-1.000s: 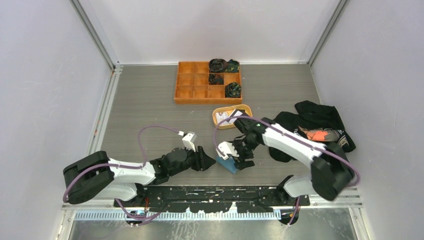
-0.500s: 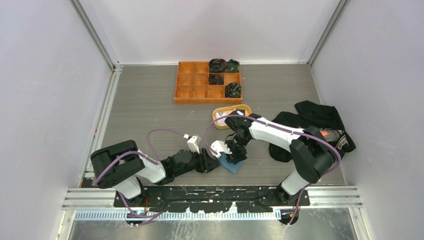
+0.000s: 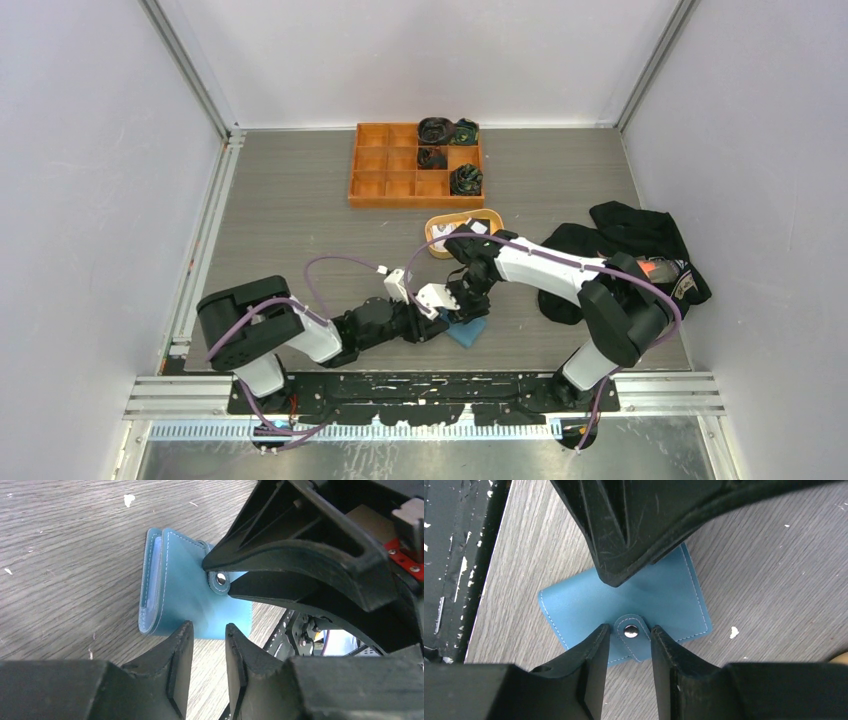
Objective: Put the credit cards into the card holder
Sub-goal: Open the card holder at the center of the board.
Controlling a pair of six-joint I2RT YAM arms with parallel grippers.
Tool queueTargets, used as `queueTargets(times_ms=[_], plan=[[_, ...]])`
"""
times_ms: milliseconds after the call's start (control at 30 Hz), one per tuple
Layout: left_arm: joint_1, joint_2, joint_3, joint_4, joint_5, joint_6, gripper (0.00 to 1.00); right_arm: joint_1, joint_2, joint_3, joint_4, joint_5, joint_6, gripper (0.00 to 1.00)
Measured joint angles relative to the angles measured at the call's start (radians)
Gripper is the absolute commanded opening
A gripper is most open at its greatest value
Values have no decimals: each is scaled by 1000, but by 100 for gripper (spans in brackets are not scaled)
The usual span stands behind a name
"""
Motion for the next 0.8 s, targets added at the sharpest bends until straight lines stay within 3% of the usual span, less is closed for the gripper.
queueTargets(times_ms=[533, 800], plan=[[-3, 57, 21, 34, -44, -10, 22, 8, -1, -1, 9, 13, 4, 2], [-6, 84, 21, 70, -74, -24, 21, -10, -10, -2, 11, -6, 83, 1]])
